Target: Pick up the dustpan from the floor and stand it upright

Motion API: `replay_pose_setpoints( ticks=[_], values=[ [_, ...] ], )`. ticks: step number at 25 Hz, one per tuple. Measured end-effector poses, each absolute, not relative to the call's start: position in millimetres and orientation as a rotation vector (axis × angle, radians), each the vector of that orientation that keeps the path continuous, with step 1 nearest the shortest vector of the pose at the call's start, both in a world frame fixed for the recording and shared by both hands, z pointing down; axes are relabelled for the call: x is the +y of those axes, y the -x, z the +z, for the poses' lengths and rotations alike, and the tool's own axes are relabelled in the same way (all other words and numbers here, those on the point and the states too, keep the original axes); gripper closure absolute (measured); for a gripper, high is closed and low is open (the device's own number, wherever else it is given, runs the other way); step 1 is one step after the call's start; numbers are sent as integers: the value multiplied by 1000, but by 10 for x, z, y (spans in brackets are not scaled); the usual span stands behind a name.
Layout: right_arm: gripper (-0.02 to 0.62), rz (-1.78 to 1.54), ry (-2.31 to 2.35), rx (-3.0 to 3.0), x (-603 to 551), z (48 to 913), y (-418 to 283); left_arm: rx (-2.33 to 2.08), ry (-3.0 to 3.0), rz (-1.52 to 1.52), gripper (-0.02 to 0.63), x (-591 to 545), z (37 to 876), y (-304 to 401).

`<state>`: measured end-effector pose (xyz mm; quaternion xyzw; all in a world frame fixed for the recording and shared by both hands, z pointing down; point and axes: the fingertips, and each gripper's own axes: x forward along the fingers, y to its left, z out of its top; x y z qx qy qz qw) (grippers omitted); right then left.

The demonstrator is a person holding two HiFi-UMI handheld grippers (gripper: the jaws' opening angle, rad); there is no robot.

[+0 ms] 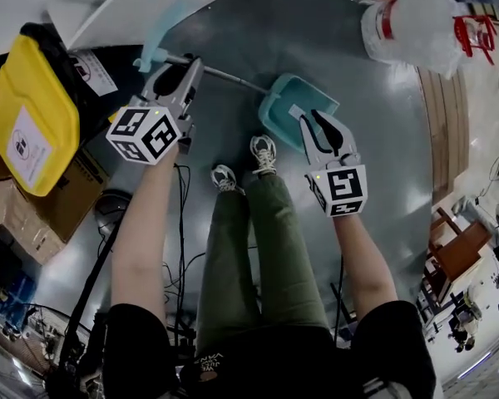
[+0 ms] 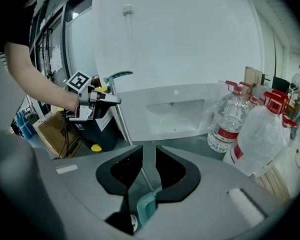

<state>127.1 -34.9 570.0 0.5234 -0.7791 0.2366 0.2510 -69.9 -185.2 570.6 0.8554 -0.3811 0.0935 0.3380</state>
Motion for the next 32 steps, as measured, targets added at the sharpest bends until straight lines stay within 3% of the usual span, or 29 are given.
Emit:
replay_pose_setpoints(
  ticks=[16, 32],
  values=[
    [514, 653, -1399, -2240, -542, 5113, -857, -1124, -2389, 454, 465, -2290, 5102, 1520],
    [514, 656, -1385, -2225, -487, 5162, -727, -1011, -2682, 996, 466, -2590, 5054, 1814]
  ],
)
